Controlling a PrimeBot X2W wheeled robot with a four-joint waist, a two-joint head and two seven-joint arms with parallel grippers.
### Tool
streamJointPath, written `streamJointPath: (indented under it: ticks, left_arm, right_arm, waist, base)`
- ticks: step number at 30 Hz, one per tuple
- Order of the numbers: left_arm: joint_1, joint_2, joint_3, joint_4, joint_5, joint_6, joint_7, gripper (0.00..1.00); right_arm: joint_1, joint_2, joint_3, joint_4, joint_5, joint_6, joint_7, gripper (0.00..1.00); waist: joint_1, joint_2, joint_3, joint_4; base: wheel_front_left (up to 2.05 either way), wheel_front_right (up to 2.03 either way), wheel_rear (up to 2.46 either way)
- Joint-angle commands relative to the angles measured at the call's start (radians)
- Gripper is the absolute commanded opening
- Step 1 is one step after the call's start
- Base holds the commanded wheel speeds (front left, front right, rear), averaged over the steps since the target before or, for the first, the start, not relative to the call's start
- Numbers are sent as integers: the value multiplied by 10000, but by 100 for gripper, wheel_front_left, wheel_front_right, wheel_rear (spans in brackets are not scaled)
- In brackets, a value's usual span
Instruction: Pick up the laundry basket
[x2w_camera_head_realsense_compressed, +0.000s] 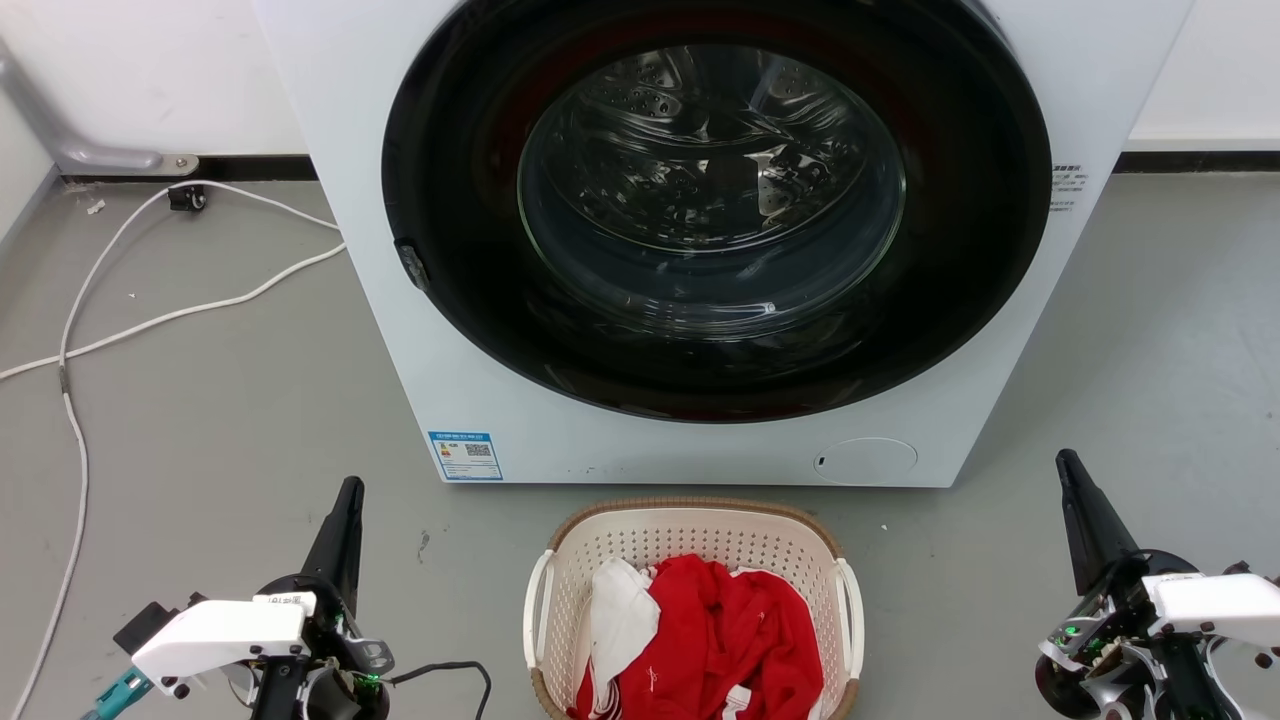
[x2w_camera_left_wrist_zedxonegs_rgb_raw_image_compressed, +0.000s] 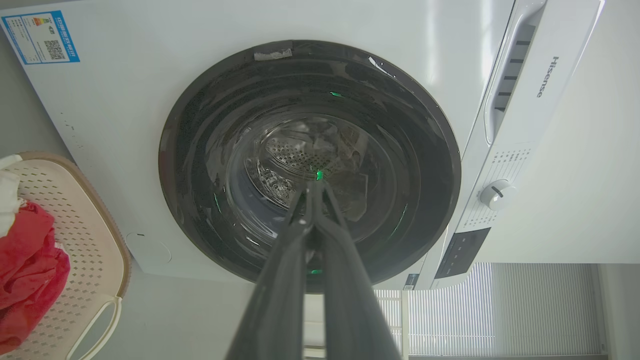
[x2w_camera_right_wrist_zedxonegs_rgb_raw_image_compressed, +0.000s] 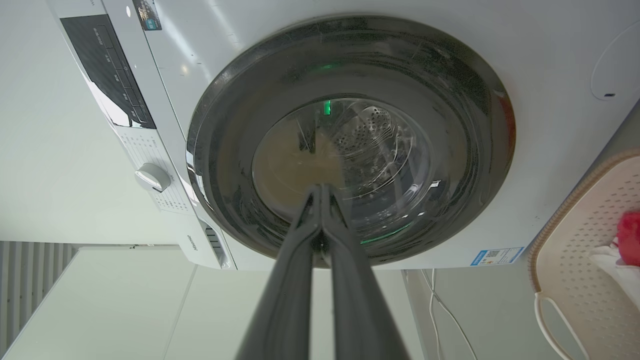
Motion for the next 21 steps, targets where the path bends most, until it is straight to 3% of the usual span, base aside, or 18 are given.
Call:
streamJointPath:
  ticks: [1, 21]
  left_arm:
    - [-113, -4, 36, 11, 11, -40, 36, 0]
    - [-114, -12, 42, 11, 21, -39, 37, 0]
  right_arm:
    - [-108, 21, -13, 7, -82, 0, 20, 0]
    - [-109, 24, -17, 8, -76, 0, 27, 0]
  waist:
    - [0, 0, 0, 0]
    - [0, 0, 0, 0]
  base:
    - [0, 0, 0]
    - [0, 0, 0]
